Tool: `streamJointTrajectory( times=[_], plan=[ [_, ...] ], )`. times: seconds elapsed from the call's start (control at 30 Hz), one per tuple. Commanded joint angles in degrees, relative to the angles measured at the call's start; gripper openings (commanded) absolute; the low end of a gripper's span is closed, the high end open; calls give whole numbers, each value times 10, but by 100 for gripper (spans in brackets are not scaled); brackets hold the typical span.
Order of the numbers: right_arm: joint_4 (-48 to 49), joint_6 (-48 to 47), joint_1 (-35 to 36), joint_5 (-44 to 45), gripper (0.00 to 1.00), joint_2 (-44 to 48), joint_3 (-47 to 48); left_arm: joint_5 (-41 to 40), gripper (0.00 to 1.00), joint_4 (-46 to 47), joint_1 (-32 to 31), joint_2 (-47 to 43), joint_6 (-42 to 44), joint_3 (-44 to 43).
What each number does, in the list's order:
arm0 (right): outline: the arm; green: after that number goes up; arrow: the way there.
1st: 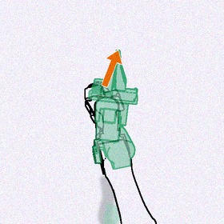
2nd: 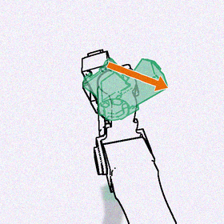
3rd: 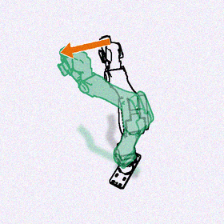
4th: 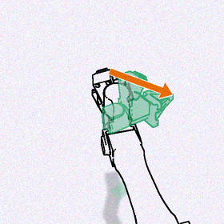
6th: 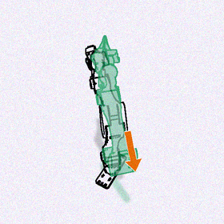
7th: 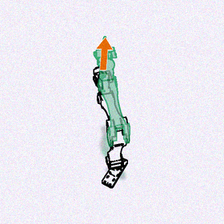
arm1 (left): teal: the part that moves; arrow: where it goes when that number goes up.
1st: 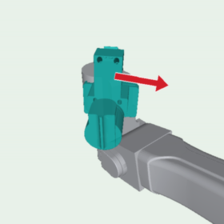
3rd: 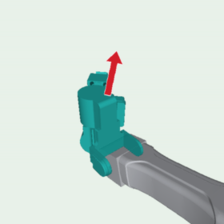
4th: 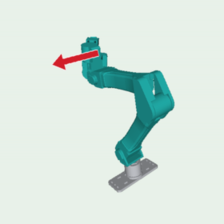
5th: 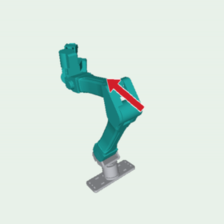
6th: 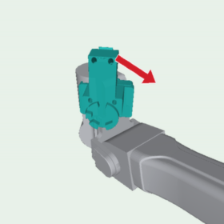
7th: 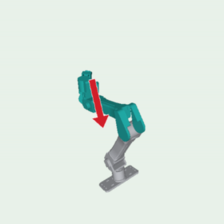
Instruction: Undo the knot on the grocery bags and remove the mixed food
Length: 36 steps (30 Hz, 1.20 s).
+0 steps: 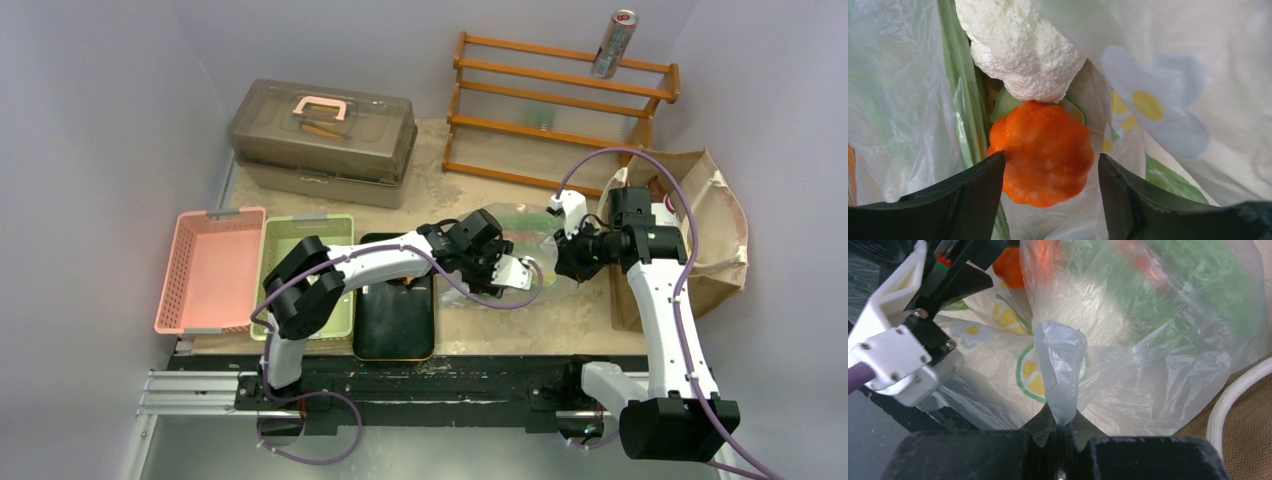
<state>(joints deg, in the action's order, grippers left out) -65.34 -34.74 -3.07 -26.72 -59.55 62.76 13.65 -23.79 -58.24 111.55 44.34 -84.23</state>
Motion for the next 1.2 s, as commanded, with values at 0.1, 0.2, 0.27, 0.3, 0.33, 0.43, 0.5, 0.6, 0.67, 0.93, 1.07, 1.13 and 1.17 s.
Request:
streamJointTrajectory(
  times=[0.1, 0.2, 0.27, 0.3, 0.33, 0.43, 0.5, 0.6, 0.67, 0.93, 1.07, 1.13, 1.17],
  plan=[
    [-19, -21, -3, 7, 0, 7, 5, -27, 77, 74, 7, 10, 15, -6],
    [-20, -20, -3, 4, 0, 3, 6, -23, 81, 82, 8, 12, 31, 1],
    [-20, -20, -3, 3, 0, 1, 7, -16, 83, 69, 8, 19, 48, -1],
    [-21, -20, -3, 3, 0, -1, 7, -10, 83, 56, 8, 26, 57, -4],
    [-20, -20, -3, 3, 0, -2, 8, 0, 83, 37, 9, 31, 67, -7],
    [-21, -21, -3, 4, 0, -7, 10, 27, 82, -5, 11, 39, 85, -5],
    [-21, -21, -3, 4, 0, -10, 12, 31, 81, -14, 11, 44, 88, 1],
    [-21, -21, -3, 2, 0, -14, 14, 22, 81, -17, 12, 59, 91, 2],
    [-21, -21, -3, 1, 0, -15, 14, 18, 81, -32, 13, 75, 95, -11],
    [-19, -16, -3, -1, 0, -25, 23, 0, 75, -74, 12, 109, 96, -71],
    [-17, -18, -2, -2, 0, -25, 25, 6, 58, -77, 13, 76, 95, -58],
    [-16, -18, -3, -1, 0, -25, 23, 20, 52, -75, 12, 45, 89, -48],
    [-15, -18, -3, -1, 0, -25, 22, 31, 50, -70, 10, 27, 83, -43]
  ],
)
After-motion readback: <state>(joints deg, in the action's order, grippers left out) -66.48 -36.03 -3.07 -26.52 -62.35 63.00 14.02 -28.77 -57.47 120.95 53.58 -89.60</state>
